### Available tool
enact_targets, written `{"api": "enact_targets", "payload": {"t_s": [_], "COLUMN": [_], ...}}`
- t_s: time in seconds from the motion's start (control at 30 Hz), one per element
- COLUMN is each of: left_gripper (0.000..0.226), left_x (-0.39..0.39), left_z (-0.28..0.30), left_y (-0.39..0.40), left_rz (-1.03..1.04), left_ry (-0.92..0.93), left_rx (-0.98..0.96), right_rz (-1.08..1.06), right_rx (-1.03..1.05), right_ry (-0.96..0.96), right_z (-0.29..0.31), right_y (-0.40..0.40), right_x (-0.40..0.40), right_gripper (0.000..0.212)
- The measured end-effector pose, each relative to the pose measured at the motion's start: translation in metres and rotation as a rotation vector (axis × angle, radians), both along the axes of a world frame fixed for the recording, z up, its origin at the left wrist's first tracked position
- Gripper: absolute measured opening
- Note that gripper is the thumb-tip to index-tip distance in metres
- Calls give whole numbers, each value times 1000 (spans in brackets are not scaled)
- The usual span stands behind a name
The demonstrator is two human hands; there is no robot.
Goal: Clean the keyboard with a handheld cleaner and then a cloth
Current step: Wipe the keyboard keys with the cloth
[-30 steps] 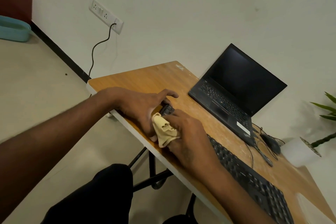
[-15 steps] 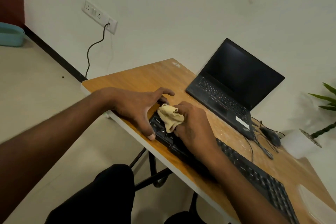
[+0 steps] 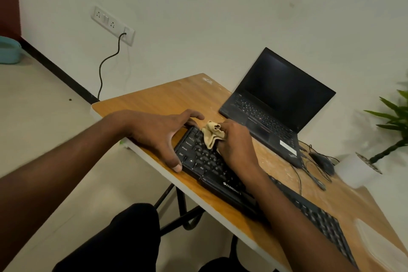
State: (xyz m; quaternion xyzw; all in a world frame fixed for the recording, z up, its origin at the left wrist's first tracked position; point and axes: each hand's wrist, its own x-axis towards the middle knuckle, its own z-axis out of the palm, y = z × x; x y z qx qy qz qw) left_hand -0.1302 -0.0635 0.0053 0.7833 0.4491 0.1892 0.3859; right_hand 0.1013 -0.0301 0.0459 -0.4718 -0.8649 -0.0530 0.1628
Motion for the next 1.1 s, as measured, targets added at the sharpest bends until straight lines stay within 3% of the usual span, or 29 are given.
{"api": "enact_targets", "payload": {"t_s": [0.37, 0.47, 0.63, 0.93, 1.1], "left_gripper": [135, 131, 127, 135, 129], "left_x": [2, 2, 2, 3, 3], "left_z": [-2, -1, 1, -1, -1], "left_y": [0, -1, -2, 0, -1], "left_rz": [22, 20, 11, 19, 25], "left_ry": [8, 18, 19, 17, 25], "left_rx": [28, 26, 12, 41, 33], "right_rz": [275, 236, 43, 281, 203], "right_rx": [-166, -70, -20, -107, -62], "right_ry": [46, -1, 17, -9, 1], "right_z": [4, 1, 6, 4, 3], "right_y": [-88, -63, -17, -88, -49], "right_x": [9, 6, -5, -7, -10], "right_gripper": [30, 22, 25, 36, 23]}}
